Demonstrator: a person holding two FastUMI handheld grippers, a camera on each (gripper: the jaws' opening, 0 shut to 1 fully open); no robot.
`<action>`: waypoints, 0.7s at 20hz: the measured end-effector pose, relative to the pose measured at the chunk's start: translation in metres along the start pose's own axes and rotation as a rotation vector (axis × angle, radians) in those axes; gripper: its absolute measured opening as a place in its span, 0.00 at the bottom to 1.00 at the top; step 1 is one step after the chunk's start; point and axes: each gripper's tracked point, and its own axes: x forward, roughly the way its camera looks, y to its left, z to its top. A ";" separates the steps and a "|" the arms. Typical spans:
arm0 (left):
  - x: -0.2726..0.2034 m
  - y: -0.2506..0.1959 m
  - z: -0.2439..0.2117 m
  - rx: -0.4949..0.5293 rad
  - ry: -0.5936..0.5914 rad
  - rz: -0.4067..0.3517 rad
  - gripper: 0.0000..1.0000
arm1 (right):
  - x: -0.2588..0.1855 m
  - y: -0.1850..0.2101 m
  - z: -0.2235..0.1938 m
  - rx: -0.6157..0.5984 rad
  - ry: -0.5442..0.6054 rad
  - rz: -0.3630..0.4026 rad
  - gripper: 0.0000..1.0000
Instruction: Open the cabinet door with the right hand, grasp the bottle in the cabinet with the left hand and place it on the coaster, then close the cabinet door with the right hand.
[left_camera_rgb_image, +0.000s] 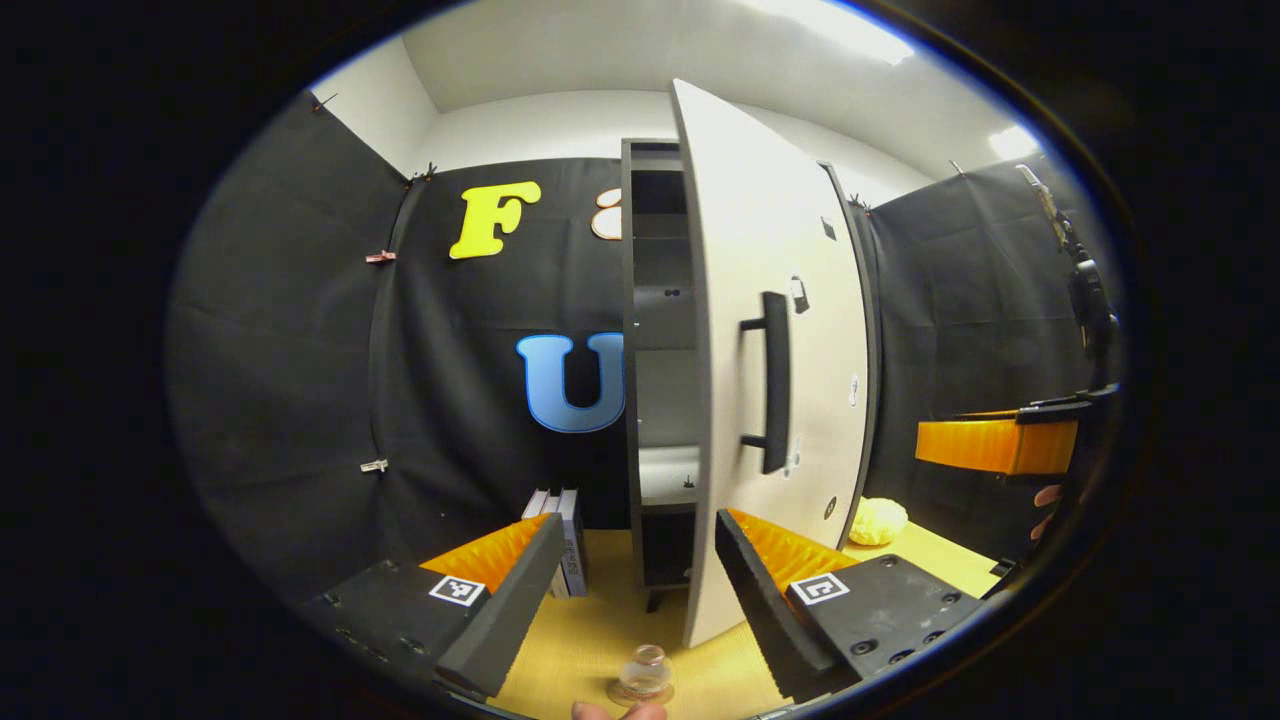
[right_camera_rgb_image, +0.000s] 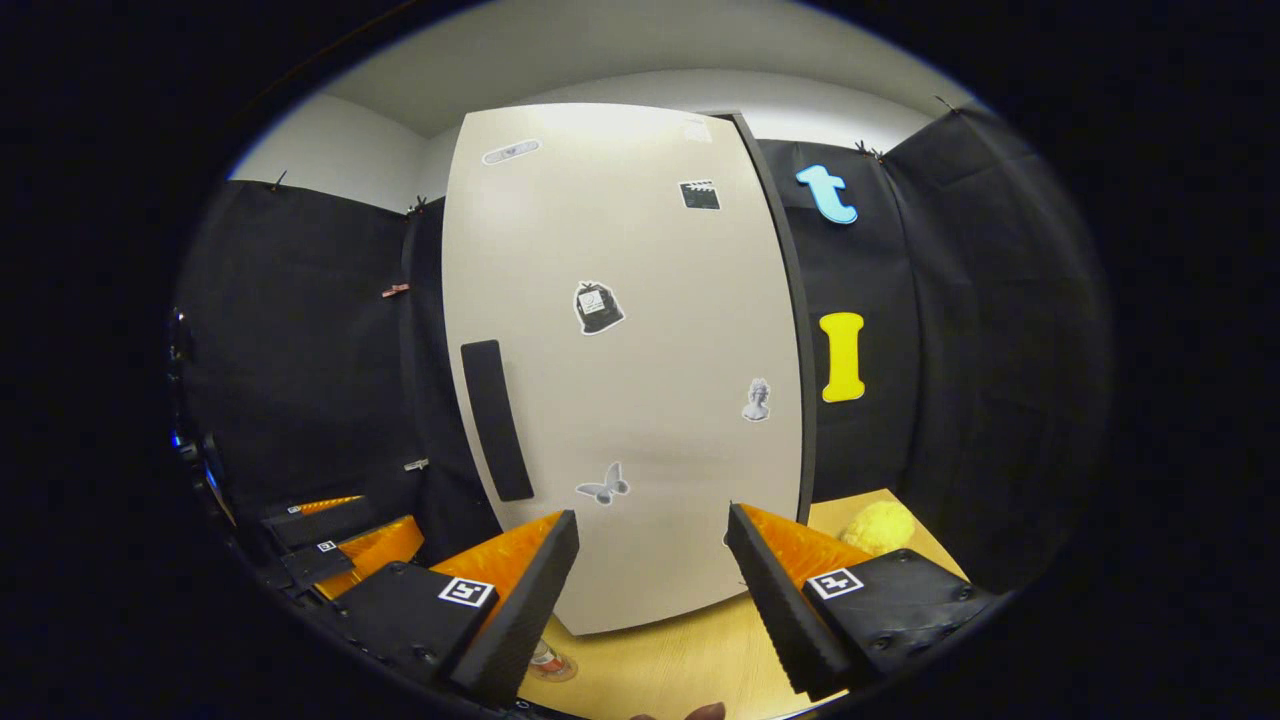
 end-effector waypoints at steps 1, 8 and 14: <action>0.001 -0.002 0.000 0.000 0.000 -0.004 0.95 | -0.002 -0.002 0.001 -0.002 -0.002 -0.006 0.98; 0.002 -0.015 0.003 0.004 -0.003 -0.027 0.95 | -0.011 -0.021 0.003 -0.031 -0.019 -0.051 0.98; 0.004 -0.024 0.009 0.001 -0.010 -0.038 0.95 | -0.024 -0.047 0.006 -0.075 -0.036 -0.109 0.98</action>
